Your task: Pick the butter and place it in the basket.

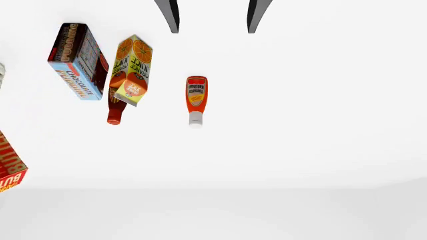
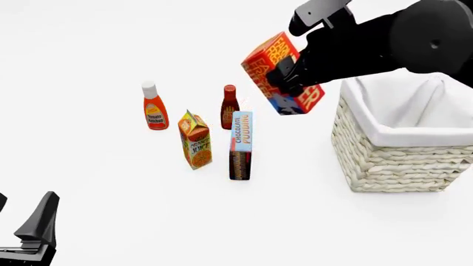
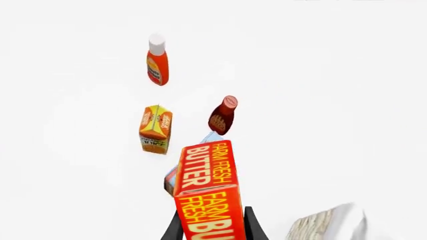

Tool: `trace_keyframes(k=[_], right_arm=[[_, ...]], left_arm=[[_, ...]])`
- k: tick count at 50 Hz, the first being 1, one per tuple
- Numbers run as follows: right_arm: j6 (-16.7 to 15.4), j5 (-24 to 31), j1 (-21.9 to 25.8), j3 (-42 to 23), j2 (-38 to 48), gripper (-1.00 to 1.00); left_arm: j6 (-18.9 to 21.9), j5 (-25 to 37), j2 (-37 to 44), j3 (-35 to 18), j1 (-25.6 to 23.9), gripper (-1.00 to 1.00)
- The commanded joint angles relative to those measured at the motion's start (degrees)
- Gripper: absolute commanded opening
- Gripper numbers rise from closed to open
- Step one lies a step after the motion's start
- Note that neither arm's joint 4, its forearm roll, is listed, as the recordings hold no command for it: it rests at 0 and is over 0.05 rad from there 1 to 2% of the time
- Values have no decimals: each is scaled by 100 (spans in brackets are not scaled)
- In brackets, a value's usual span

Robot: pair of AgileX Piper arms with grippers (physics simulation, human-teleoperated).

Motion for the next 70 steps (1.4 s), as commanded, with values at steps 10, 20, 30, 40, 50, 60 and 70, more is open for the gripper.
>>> trace_keyframes(k=[10, 20, 30, 40, 50, 60, 70], right_arm=[[314, -316, -248, 87, -395, -100], [511, -463, -441, 149, -606, -100], [596, -643, -534, 284, -769, -100], [685, -862, -757, 483, -997, -100], [803, -1032, -905, 689, -1106, -100], [901, -1147, -1060, 770, -1224, -100], [990, -1212, -1230, 854, -1235, -100]], left_arm=[[0, 0, 0, 0, 0, 100], [0, 0, 0, 0, 0, 100], [0, 0, 0, 0, 0, 100], [0, 0, 0, 0, 0, 100], [0, 0, 0, 0, 0, 100], [0, 0, 0, 0, 0, 100], [0, 0, 0, 0, 0, 100]])
